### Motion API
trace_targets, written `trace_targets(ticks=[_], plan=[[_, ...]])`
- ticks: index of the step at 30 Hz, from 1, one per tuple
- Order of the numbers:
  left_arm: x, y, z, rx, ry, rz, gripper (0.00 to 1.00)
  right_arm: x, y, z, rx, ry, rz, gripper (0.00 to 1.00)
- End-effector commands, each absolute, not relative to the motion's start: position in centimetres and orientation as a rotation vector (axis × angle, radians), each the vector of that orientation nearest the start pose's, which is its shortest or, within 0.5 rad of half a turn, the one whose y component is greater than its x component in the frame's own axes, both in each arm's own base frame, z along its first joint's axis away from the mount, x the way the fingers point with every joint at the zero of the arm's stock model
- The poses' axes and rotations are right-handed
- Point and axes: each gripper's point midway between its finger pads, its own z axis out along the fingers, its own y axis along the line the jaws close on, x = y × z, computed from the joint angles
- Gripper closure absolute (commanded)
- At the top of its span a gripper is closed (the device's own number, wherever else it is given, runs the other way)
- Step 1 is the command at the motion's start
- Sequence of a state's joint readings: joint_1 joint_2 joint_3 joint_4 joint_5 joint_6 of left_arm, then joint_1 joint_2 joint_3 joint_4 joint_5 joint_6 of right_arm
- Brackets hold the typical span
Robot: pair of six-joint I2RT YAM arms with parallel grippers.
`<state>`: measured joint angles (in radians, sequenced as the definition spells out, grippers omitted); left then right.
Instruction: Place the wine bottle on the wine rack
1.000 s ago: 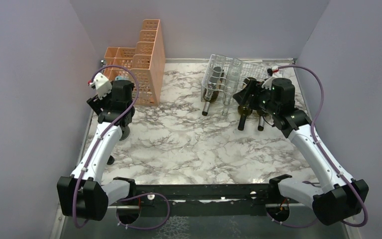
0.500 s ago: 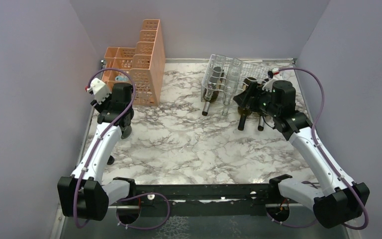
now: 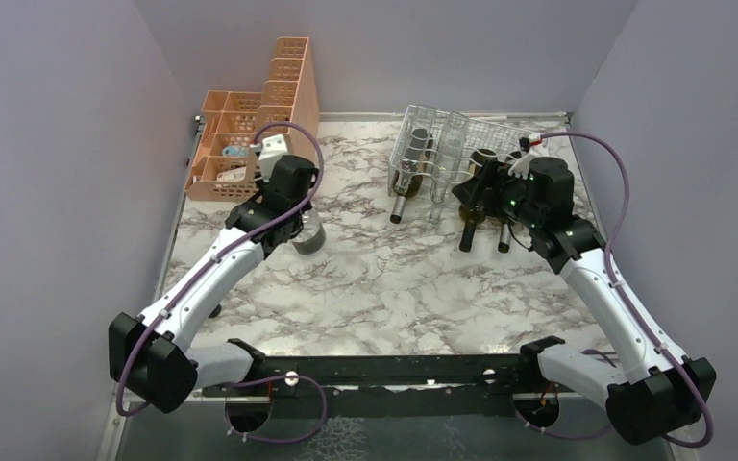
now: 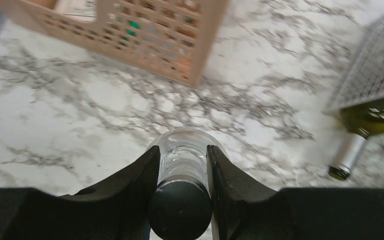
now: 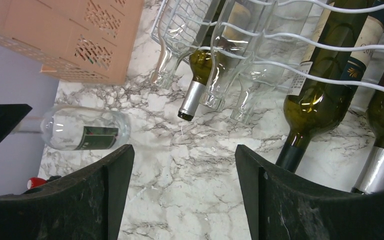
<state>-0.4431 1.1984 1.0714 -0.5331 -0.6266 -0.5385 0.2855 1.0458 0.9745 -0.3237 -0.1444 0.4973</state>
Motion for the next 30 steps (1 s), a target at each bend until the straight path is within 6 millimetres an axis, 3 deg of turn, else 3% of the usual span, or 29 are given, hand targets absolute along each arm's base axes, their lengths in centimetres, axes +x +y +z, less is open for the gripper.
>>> trace_targets(ticks=[1, 6, 10, 16, 19, 21, 25, 30], plan=[[35.0, -12.9, 26.2, -0.277, 1.988, -0.102, 1.00, 31.5, 13.9, 25.8, 0.115, 2.011, 0.659, 0.24], [34.5, -16.7, 25.6, -0.103, 2.024, -0.176, 1.00, 31.3, 14.1, 25.8, 0.053, 2.023, 0.652, 0.24], [34.3, -18.4, 25.0, 0.006, 2.027, -0.236, 0.97, 31.1, 15.1, 25.8, -0.053, 2.034, 0.687, 0.24], [34.0, -19.1, 24.5, 0.083, 2.025, -0.261, 0.47, 30.6, 17.0, 25.7, -0.206, 2.042, 0.769, 0.25], [33.9, -19.6, 25.1, 0.116, 2.009, -0.297, 0.34, 30.5, 18.2, 25.7, -0.261, 2.046, 0.780, 0.26], [33.7, -20.2, 26.1, 0.140, 1.984, -0.340, 0.27, 30.3, 19.4, 25.7, -0.305, 2.045, 0.775, 0.26], [33.1, -20.3, 29.9, 0.154, 1.881, -0.404, 0.20, 29.6, 22.9, 25.7, -0.407, 2.041, 0.758, 0.26], [31.7, -16.8, 35.5, 0.044, 1.719, -0.362, 0.18, 28.6, 27.6, 26.1, -0.536, 2.010, 0.778, 0.26]])
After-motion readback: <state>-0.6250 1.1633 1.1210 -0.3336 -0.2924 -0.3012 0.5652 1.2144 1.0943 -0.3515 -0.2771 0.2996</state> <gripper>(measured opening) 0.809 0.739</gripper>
